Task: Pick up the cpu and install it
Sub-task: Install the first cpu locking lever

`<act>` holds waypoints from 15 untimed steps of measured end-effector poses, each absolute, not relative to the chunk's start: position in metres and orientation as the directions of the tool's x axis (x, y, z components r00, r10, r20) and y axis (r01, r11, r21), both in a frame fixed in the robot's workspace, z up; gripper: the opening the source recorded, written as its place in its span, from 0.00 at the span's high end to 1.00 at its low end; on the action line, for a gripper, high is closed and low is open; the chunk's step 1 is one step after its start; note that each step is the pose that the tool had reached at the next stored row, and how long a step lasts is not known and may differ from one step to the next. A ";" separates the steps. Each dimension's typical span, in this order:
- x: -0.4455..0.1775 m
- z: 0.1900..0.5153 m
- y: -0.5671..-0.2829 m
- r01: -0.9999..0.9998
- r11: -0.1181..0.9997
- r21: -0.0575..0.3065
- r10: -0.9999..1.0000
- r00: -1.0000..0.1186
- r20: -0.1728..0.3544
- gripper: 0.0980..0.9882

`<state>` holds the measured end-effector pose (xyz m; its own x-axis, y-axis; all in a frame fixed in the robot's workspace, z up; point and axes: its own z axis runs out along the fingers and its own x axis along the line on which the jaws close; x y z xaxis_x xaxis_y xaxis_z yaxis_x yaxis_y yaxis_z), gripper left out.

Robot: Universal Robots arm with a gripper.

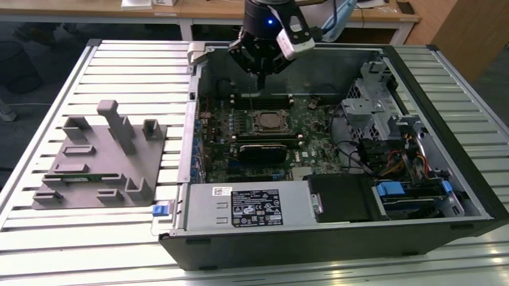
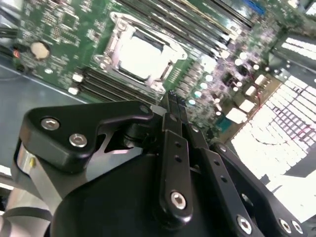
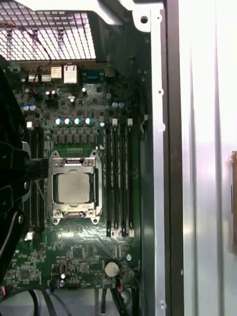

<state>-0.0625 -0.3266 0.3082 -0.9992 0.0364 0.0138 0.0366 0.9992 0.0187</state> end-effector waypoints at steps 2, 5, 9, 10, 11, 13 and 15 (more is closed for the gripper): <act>-0.066 0.306 -0.327 0.035 0.999 0.021 0.034 -0.999 0.013 0.99; -0.069 0.303 -0.326 0.027 0.999 0.029 0.027 -1.000 0.012 0.99; -0.076 0.297 -0.326 0.025 0.999 0.036 0.024 -1.000 0.011 0.99; -0.077 0.295 -0.326 0.025 0.999 0.036 0.024 -1.000 0.011 0.99; -0.077 0.294 -0.326 0.025 0.999 0.036 0.024 -1.000 0.011 0.99; -0.078 0.291 -0.326 0.025 0.999 0.036 0.024 -1.000 0.011 0.99; -0.080 0.288 -0.326 0.025 0.999 0.036 0.024 -1.000 0.010 0.99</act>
